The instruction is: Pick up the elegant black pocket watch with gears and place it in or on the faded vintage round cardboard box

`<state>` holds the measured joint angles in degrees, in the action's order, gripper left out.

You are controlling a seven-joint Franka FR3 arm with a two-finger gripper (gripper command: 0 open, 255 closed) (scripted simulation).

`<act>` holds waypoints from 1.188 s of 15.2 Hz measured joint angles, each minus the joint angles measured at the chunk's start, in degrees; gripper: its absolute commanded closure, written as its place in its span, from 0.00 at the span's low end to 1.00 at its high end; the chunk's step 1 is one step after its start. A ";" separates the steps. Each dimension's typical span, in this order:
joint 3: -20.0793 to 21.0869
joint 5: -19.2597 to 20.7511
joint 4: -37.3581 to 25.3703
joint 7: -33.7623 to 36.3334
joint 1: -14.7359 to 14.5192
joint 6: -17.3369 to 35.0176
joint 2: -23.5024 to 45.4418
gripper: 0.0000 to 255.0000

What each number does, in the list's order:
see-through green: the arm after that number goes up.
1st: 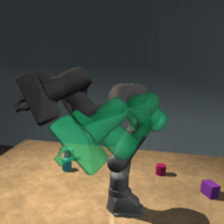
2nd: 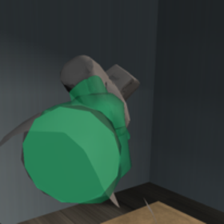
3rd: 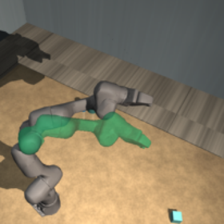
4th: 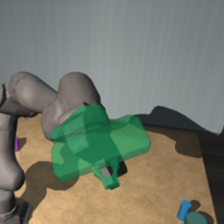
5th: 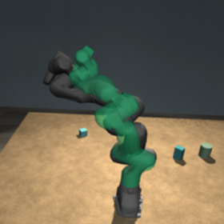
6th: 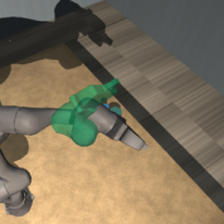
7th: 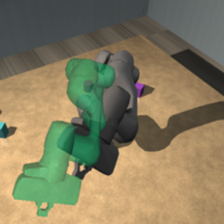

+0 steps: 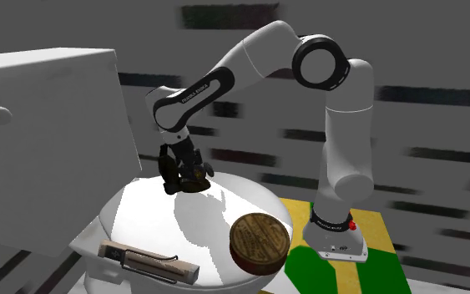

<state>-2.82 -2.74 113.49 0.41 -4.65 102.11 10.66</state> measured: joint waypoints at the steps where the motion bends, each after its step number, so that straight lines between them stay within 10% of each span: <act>1: 0.00 0.02 0.09 0.02 0.00 -0.01 -0.09 1.00; 18: -0.02 0.29 -5.44 0.35 -0.06 -9.88 -2.74 1.00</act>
<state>-2.84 -2.46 108.05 0.76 -4.71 92.23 7.93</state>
